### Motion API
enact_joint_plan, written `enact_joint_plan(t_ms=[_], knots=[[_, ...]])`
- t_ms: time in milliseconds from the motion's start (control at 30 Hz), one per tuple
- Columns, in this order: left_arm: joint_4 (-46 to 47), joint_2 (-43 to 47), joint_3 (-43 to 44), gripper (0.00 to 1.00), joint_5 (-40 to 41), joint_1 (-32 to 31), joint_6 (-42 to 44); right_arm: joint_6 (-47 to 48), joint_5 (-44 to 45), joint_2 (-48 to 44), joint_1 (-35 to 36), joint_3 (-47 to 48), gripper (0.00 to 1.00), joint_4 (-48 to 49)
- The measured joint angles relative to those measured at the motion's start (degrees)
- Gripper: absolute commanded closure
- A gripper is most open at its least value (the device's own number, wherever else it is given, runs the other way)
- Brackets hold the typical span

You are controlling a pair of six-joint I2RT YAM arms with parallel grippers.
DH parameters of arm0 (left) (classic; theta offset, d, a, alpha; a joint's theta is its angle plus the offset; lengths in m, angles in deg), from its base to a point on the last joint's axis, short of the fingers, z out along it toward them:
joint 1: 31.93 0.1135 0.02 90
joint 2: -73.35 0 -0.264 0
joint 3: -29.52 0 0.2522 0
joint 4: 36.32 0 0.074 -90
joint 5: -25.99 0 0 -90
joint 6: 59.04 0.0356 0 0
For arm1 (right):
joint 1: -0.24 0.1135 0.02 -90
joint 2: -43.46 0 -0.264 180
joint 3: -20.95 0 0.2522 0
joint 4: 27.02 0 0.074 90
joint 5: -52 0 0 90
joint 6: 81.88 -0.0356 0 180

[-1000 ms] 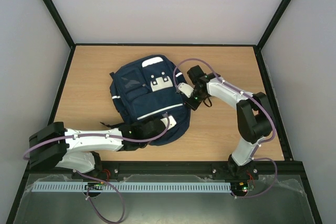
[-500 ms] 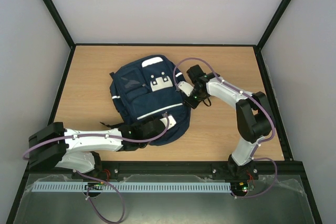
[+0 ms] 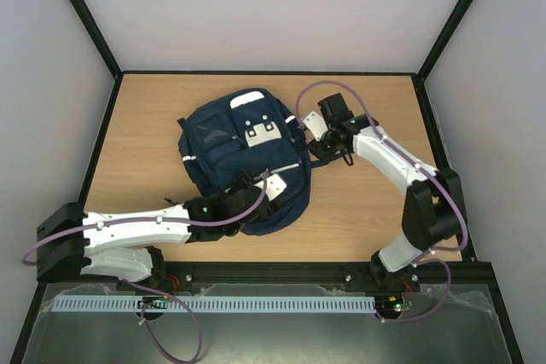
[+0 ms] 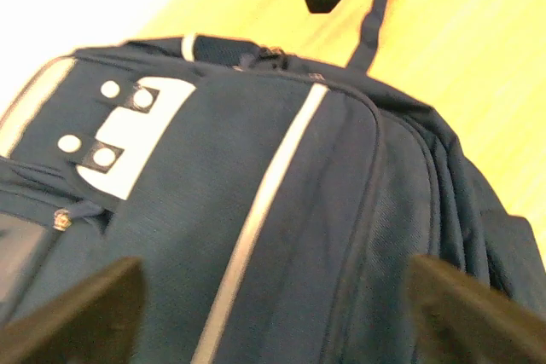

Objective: Pack the student bag
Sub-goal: Zip the student bag at the center of the board, then reset both arms

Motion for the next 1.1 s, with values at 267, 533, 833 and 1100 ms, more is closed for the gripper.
enact_joint_plan(t_ms=[267,533,833,1100], knots=[[-7.1,5.7,8.2,0.01,4.7,6.3,-6.0,-4.0,3.0,-11.8,-1.2,0.1,0.01,1.0],[-15.3,7.9,13.2,0.01,8.2,22.3,-14.3,-12.7,0.9,-21.9,-2.5,-1.8,0.01,6.6],[-13.6,21.5,0.3,0.01,5.7,28.3,-18.4,-26.4,-9.2,-40.3,-14.0,-24.7,0.01,22.2],[-10.5,24.0,-1.0,0.01,6.8,30.1,-18.9,-33.2,-5.3,-43.1,-15.1,-31.1,0.01,25.0]])
